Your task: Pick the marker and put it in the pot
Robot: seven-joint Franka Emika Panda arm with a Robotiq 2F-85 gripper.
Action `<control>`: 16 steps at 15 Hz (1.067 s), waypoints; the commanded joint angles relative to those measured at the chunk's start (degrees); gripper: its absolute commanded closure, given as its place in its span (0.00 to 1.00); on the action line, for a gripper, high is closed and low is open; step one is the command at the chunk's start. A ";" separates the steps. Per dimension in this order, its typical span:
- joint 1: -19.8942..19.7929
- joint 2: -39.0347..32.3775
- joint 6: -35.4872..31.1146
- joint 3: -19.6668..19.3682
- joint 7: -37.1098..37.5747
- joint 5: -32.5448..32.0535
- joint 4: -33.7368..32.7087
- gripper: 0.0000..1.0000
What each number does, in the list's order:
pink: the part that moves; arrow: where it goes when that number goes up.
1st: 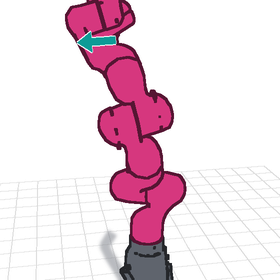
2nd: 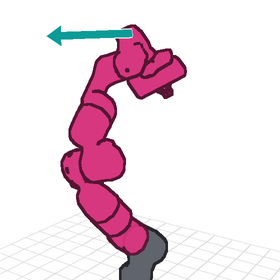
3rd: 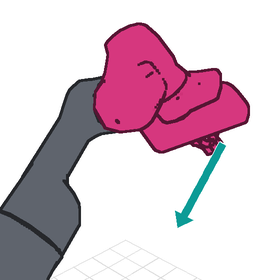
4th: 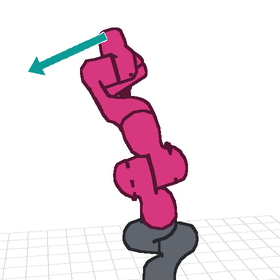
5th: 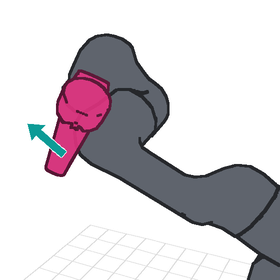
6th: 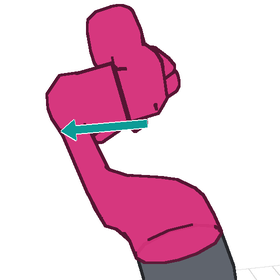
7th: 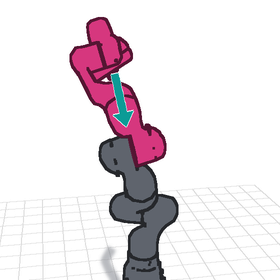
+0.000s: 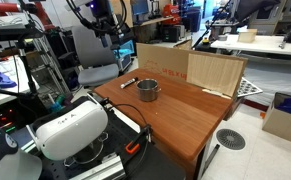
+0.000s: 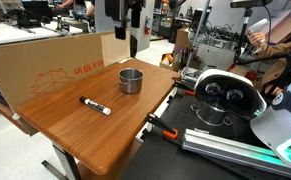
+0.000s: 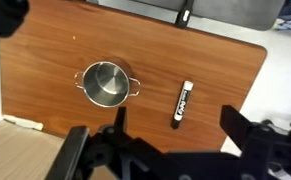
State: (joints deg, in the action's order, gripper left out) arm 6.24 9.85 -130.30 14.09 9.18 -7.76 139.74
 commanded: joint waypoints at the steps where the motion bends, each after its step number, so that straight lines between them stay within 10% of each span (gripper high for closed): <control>1: 1.00 -4.93 -2.56 -1.12 -0.23 -0.48 -2.25 0.00; 16: 2.42 -26.85 -4.09 -2.53 -0.69 2.86 -16.60 0.00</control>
State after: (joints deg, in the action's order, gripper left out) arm 6.81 -13.54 -135.07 13.29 9.14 -6.13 126.53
